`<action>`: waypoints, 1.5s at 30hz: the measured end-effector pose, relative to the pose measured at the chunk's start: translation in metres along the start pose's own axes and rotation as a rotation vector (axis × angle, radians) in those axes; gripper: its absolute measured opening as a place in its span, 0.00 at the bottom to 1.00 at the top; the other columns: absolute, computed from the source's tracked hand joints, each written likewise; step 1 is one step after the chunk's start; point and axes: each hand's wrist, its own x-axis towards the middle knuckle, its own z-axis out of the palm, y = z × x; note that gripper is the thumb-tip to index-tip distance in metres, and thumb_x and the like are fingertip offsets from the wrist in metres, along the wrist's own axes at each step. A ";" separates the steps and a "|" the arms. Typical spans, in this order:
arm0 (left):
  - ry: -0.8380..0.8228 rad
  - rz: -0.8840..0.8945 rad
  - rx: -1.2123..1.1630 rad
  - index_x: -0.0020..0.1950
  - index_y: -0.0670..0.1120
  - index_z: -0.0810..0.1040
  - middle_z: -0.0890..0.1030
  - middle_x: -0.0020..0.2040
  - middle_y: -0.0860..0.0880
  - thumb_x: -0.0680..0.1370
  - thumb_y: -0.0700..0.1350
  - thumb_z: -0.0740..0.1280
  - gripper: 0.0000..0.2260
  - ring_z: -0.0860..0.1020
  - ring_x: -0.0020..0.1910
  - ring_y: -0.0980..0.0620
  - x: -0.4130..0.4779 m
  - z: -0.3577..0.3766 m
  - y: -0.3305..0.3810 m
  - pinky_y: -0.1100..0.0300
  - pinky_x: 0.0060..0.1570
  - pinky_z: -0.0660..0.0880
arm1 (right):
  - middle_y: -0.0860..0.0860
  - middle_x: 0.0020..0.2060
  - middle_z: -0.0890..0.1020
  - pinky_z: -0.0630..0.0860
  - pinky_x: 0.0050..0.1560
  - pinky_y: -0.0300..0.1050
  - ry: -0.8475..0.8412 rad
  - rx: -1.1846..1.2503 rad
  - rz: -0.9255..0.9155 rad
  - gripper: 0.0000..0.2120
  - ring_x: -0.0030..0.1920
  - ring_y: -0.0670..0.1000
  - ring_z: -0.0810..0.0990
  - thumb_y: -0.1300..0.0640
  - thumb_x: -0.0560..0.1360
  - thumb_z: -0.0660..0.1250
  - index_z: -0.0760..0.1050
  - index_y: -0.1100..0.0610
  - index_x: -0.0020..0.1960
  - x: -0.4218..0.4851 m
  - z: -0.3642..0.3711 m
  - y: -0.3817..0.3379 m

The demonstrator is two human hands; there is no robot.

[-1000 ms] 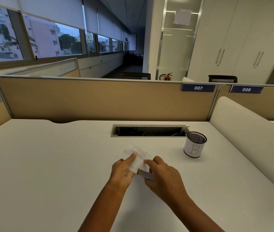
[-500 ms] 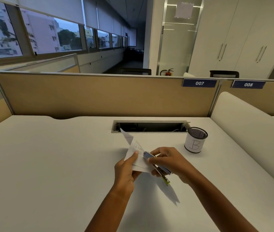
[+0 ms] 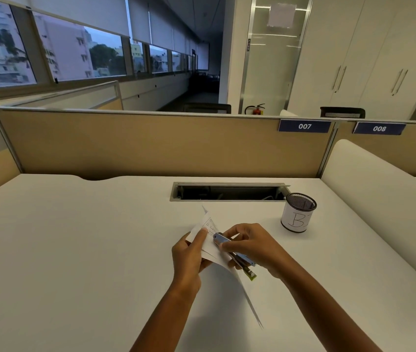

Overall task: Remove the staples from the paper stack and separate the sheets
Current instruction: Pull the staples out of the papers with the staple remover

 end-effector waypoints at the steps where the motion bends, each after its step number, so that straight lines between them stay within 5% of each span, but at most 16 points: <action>1: -0.001 0.012 0.008 0.62 0.42 0.71 0.76 0.62 0.40 0.74 0.42 0.64 0.17 0.77 0.48 0.41 0.000 0.001 0.000 0.49 0.45 0.76 | 0.51 0.47 0.76 0.73 0.31 0.30 0.003 0.002 0.001 0.13 0.42 0.49 0.78 0.54 0.72 0.69 0.75 0.56 0.55 0.001 0.000 0.000; 7: 0.020 0.170 0.066 0.51 0.44 0.77 0.80 0.49 0.45 0.73 0.43 0.66 0.08 0.79 0.44 0.45 -0.004 0.004 -0.002 0.58 0.38 0.78 | 0.51 0.39 0.80 0.80 0.33 0.38 -0.032 0.266 0.030 0.03 0.32 0.48 0.82 0.56 0.71 0.69 0.76 0.53 0.40 0.002 -0.007 -0.002; 13: 0.042 0.353 0.144 0.47 0.50 0.75 0.78 0.45 0.50 0.72 0.43 0.67 0.05 0.78 0.41 0.51 -0.008 0.008 -0.002 0.59 0.40 0.77 | 0.51 0.27 0.84 0.80 0.28 0.36 -0.166 0.496 0.013 0.05 0.27 0.48 0.83 0.58 0.73 0.67 0.79 0.60 0.42 -0.008 -0.015 -0.004; 17: 0.067 0.450 0.185 0.47 0.50 0.74 0.77 0.43 0.53 0.72 0.42 0.67 0.06 0.76 0.36 0.57 -0.010 0.009 0.000 0.69 0.35 0.74 | 0.52 0.27 0.83 0.80 0.29 0.36 -0.165 0.492 0.027 0.06 0.26 0.48 0.82 0.58 0.74 0.66 0.78 0.60 0.42 -0.010 -0.018 -0.008; 21: 0.063 0.534 0.246 0.46 0.49 0.74 0.78 0.43 0.51 0.72 0.42 0.67 0.05 0.77 0.37 0.54 -0.012 0.009 0.001 0.58 0.41 0.77 | 0.54 0.30 0.82 0.79 0.29 0.36 -0.173 0.521 0.030 0.06 0.27 0.49 0.82 0.58 0.74 0.65 0.77 0.61 0.43 -0.012 -0.020 -0.011; 29: 0.059 0.597 0.274 0.45 0.45 0.77 0.79 0.42 0.50 0.71 0.41 0.68 0.04 0.78 0.40 0.46 -0.008 0.008 0.004 0.53 0.45 0.79 | 0.57 0.34 0.81 0.80 0.28 0.37 -0.158 0.571 0.070 0.06 0.28 0.50 0.83 0.59 0.73 0.66 0.76 0.63 0.44 -0.012 -0.019 -0.014; 45: 0.110 0.645 0.342 0.41 0.48 0.75 0.78 0.39 0.50 0.70 0.43 0.70 0.04 0.77 0.34 0.50 -0.004 0.008 -0.001 0.59 0.39 0.76 | 0.52 0.29 0.80 0.78 0.24 0.34 0.046 0.298 -0.063 0.09 0.20 0.45 0.79 0.60 0.72 0.68 0.76 0.59 0.34 -0.010 -0.013 -0.018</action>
